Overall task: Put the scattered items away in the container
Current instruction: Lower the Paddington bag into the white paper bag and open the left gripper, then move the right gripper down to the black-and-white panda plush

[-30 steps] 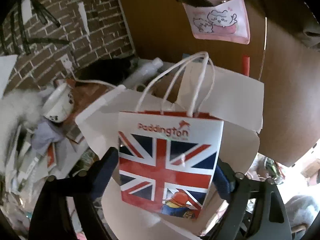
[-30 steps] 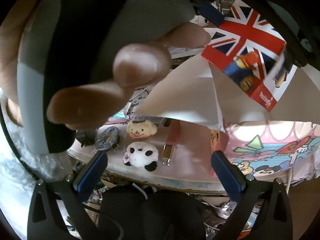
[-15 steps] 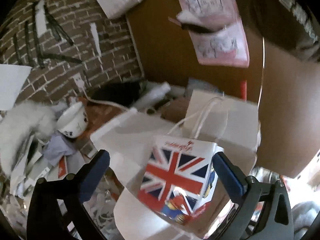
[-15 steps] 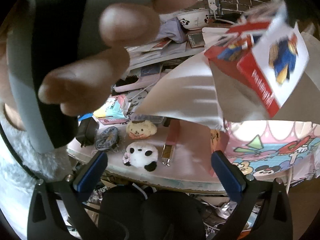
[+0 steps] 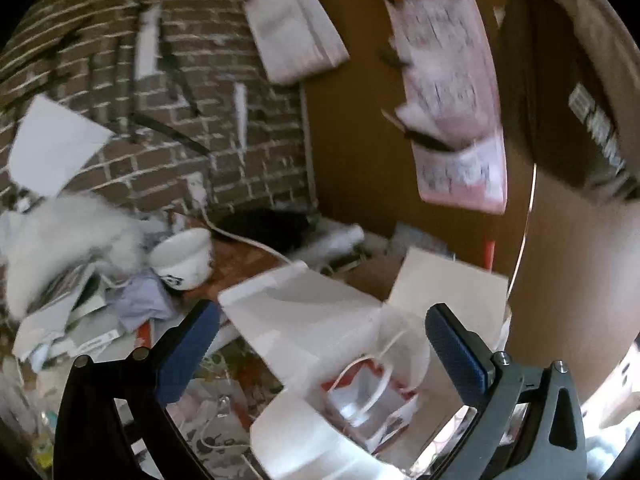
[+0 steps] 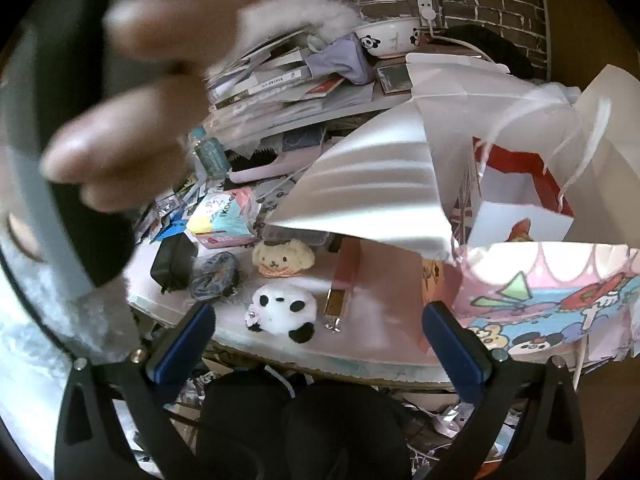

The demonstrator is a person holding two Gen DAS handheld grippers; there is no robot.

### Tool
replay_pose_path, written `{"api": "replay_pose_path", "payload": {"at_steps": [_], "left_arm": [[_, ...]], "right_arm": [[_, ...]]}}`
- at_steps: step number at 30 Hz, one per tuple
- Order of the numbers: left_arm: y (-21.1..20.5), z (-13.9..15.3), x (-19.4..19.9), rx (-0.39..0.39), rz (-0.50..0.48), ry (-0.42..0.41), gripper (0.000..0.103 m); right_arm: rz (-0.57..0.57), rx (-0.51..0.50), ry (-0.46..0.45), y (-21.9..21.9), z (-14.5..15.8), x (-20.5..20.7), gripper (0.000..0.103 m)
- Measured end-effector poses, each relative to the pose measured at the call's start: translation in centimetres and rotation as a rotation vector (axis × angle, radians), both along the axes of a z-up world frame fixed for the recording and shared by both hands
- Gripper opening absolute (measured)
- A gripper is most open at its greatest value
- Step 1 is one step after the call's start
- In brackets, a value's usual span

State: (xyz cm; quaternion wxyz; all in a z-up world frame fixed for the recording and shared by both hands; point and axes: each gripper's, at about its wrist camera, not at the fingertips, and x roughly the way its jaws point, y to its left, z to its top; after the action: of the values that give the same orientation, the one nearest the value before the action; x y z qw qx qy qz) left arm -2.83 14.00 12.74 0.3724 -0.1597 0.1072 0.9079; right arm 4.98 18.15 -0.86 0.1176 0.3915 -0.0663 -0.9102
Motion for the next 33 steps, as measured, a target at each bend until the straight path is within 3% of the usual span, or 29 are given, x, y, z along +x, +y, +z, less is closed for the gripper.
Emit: {"api": "replay_pose_path", "payload": {"at_steps": [4, 10, 19, 27, 33], "left_arm": [[-3.7, 0.7, 1.3, 0.034, 0.122, 0.063, 0.103], [-9.2, -0.5, 3.1, 0.043, 0.307, 0.107, 0.103], [-16.2, -4.6, 5.9, 0.087, 0.429, 0.08, 0.103], [-20.4, -8.1, 7.6, 0.119, 0.503, 0.049, 0.103], [-21.2, -10.2, 8.3, 0.104, 0.516, 0.038, 0.103]], "right_arm": [[0.002, 0.006, 0.004, 0.0, -0.1, -0.2, 0.103], [0.023, -0.001, 0.015, -0.2, -0.1, -0.2, 0.103], [0.084, -0.021, -0.004, -2.4, -3.6, -1.0, 0.103], [0.032, -0.01, 0.092, -2.2, -6.0, -0.7, 0.103], [0.048, 0.012, 0.172, -3.4, -6.8, 0.2, 0.082]]}}
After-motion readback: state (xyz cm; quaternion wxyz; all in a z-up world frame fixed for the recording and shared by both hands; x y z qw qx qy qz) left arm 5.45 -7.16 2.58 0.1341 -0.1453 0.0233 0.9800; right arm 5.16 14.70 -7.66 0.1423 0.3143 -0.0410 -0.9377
